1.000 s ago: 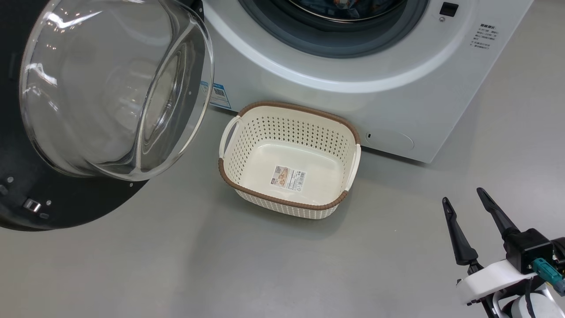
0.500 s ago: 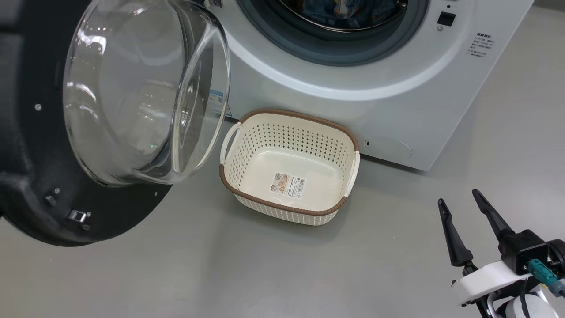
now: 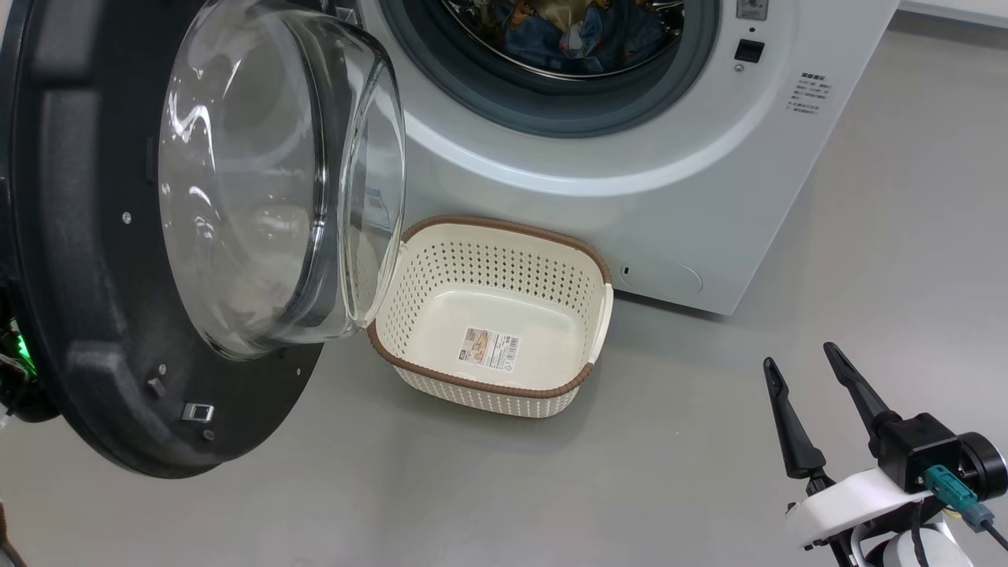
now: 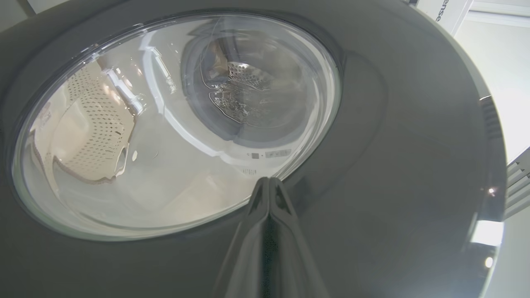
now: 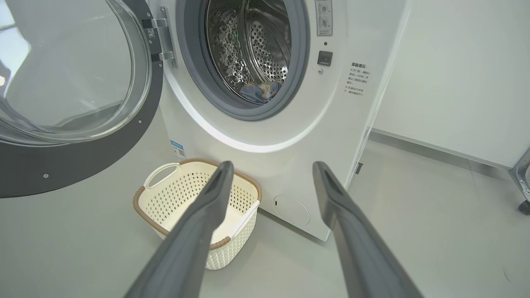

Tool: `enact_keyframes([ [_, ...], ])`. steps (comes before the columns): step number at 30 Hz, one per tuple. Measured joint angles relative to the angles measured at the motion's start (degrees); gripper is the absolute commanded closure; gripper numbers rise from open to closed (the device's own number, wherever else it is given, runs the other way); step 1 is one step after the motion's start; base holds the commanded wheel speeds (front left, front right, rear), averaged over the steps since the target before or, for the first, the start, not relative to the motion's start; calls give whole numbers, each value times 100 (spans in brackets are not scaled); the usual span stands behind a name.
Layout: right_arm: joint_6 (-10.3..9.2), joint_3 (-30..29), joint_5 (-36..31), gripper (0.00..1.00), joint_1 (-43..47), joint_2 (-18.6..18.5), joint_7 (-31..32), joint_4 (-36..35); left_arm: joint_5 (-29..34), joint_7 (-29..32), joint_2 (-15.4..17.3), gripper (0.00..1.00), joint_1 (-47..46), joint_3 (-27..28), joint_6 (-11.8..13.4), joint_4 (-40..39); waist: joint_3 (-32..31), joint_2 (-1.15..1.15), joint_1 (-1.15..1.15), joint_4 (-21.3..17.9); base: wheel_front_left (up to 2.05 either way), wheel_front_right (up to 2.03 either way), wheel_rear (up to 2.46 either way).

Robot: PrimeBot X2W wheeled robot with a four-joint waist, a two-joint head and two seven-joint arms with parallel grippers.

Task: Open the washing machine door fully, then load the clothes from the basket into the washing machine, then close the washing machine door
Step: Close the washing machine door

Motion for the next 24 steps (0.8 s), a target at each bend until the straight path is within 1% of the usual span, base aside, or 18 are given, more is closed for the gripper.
enact_keyframes([
  [6, 0, 21, 2, 0, 3, 73, 0, 1, -93, 60, -222, 100, 210, -78, -24, -324, -67, 0, 0, -182, 0, 0, 0],
  [11, 0, 22, 2, 0, 6, 182, 0, 1, -92, -18, -389, 100, 302, -83, -25, -597, -100, 0, 0, -366, 0, 0, 0],
  [20, 0, 63, 10, 0, 7, 296, 0, 1, -68, -247, -944, 100, 417, -266, -25, -1100, -143, 0, 0, -723, 0, 0, 0],
  [24, 0, 99, 10, 0, 5, 336, 0, -1, -66, -353, -1078, 100, 398, -304, -25, -1408, -161, 0, 0, -896, 0, 0, 0],
])
